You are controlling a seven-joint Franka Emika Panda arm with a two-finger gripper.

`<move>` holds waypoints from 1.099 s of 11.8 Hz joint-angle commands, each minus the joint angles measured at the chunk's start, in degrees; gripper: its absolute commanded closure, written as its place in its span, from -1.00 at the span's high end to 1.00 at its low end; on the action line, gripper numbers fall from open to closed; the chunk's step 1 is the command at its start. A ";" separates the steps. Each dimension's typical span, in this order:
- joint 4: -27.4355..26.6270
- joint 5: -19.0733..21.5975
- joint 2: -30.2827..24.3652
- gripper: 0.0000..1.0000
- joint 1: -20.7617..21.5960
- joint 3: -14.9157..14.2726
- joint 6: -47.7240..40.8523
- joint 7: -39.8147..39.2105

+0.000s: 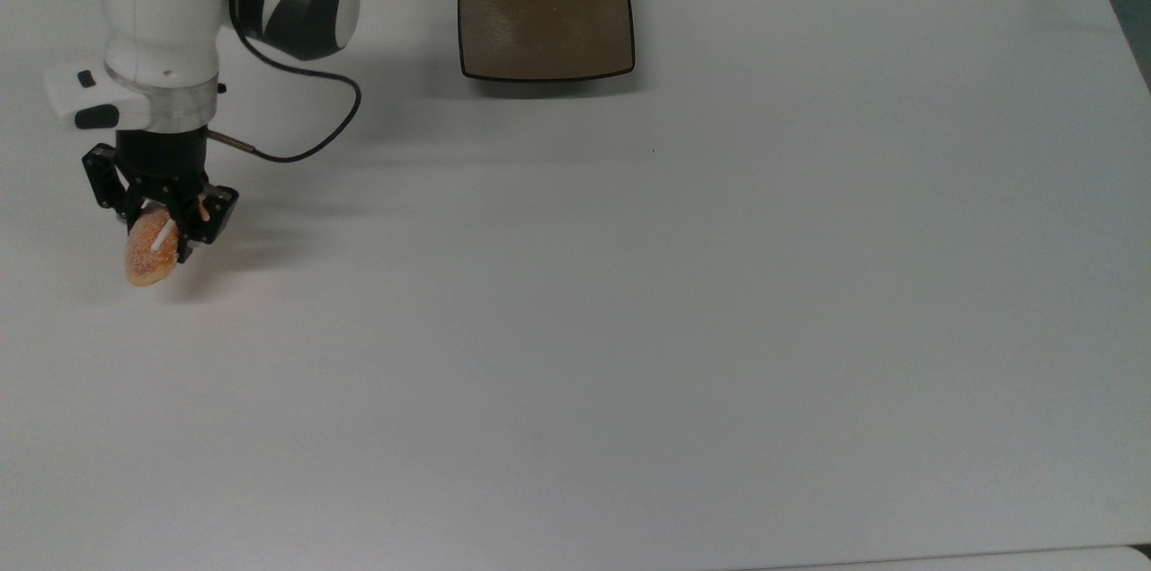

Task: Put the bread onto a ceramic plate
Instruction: 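Lift the bread roll and carry it over the brown square plate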

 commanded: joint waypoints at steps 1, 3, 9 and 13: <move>-5.79 -0.58 -10.87 -0.01 0.04 3.85 -12.92 0.47; -7.37 -0.41 -16.93 -0.01 1.36 5.35 -22.69 0.12; -19.14 2.14 -33.47 -0.01 12.77 6.32 -40.02 -0.67; -21.44 3.72 -36.56 -0.01 19.45 6.41 -48.90 -1.20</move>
